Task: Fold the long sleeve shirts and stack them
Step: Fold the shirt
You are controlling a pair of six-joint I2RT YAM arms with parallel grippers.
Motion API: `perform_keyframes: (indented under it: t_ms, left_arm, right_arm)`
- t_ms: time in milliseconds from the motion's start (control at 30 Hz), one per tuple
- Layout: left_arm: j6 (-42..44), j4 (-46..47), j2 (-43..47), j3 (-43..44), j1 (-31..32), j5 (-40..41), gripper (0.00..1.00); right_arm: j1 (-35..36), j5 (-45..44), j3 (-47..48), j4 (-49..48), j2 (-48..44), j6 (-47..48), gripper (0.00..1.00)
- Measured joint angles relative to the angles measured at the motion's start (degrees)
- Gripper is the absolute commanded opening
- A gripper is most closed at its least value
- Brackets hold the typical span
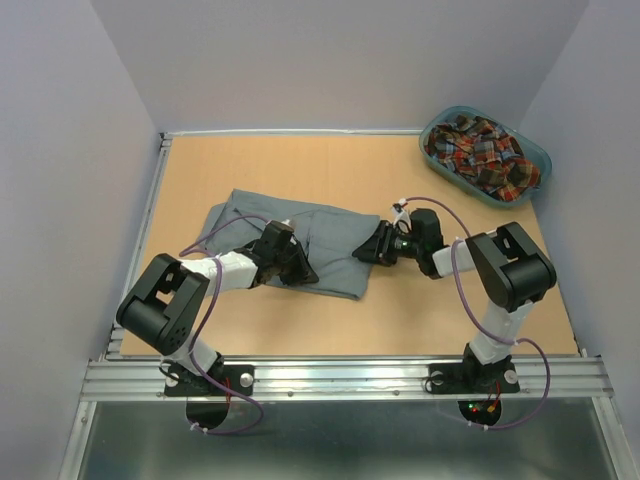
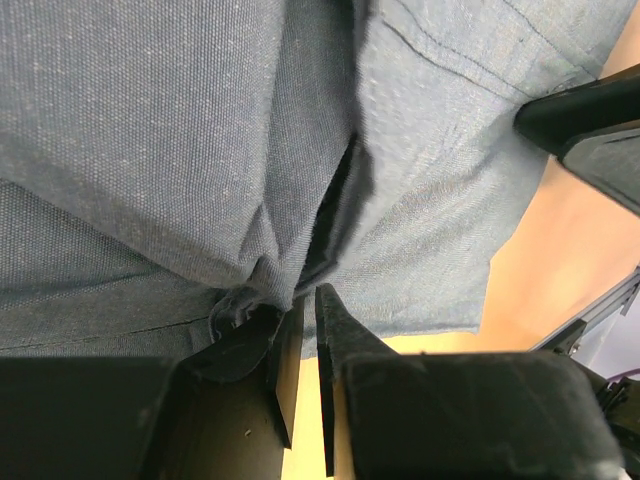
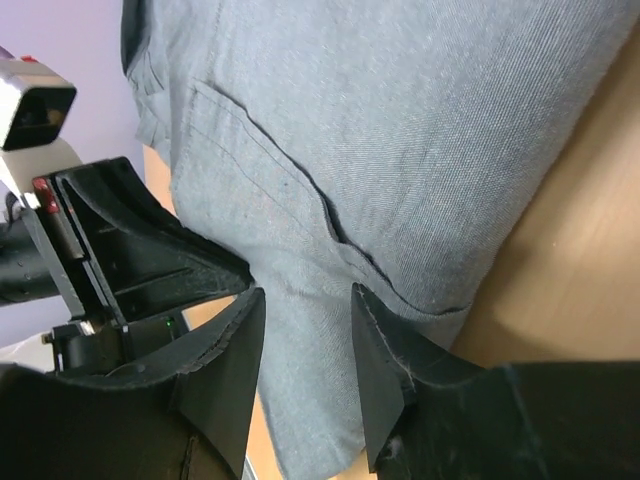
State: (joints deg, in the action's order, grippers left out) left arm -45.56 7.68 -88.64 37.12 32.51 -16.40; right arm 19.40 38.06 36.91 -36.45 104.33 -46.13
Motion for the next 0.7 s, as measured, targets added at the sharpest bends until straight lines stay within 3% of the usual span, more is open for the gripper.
perform_keyframes:
  t_ms: [267,600,700]
  left_arm:
    - [0.11,-0.66,0.31,0.00,-0.11,-0.50,0.25]
    - [-0.04,-1.77,1.81,-0.83,-0.13,0.07,0.26]
    - [-0.24,-1.92,2.43,-1.20,-0.28,0.39,0.32]
  right_arm:
    - [-0.59,0.11,5.88,1.25,-1.79,-1.11,0.48]
    - [-3.80,-0.52,12.15,-2.05,10.88,-2.45,0.49]
    - [-6.05,-0.39,12.15,-3.10,11.17,-2.12,0.50]
